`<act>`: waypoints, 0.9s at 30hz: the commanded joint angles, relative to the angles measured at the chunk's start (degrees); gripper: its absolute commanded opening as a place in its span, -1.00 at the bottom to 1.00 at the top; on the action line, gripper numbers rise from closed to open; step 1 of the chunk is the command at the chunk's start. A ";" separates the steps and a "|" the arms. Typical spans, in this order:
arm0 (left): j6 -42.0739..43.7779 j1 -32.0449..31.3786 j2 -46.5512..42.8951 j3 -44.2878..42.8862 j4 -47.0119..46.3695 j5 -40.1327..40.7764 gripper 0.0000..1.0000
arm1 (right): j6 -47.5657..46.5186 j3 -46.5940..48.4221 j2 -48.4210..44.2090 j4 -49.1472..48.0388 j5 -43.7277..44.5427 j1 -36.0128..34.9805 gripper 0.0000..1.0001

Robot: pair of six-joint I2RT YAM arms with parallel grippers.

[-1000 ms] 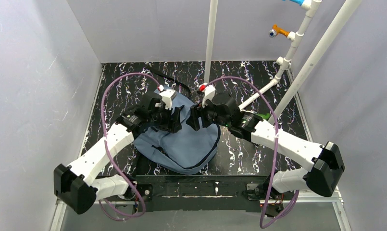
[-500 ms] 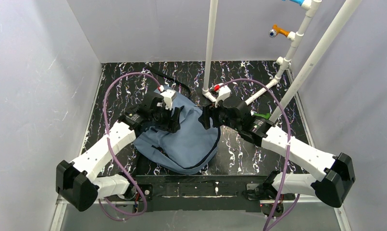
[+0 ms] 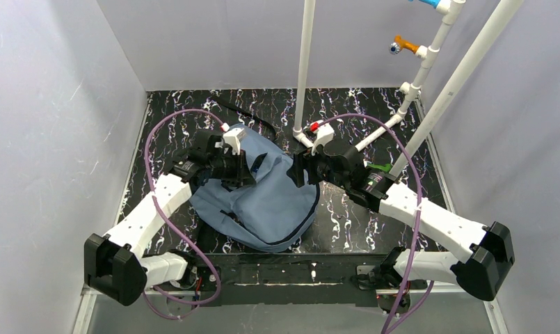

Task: Pack the student bag
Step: Adjust the stationery in the student bag.

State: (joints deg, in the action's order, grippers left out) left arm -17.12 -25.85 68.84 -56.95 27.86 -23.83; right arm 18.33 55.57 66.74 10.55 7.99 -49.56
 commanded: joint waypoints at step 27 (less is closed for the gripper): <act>-7.40 4.14 -9.66 -1.18 -9.23 2.92 0.14 | 3.66 9.55 12.30 -10.02 -12.08 0.38 0.25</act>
State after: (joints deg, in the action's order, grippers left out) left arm -23.27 -21.85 53.95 -54.89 20.67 -18.87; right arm 19.51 61.21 77.12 4.36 -3.60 -49.52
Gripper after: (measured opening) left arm 0.582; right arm 0.634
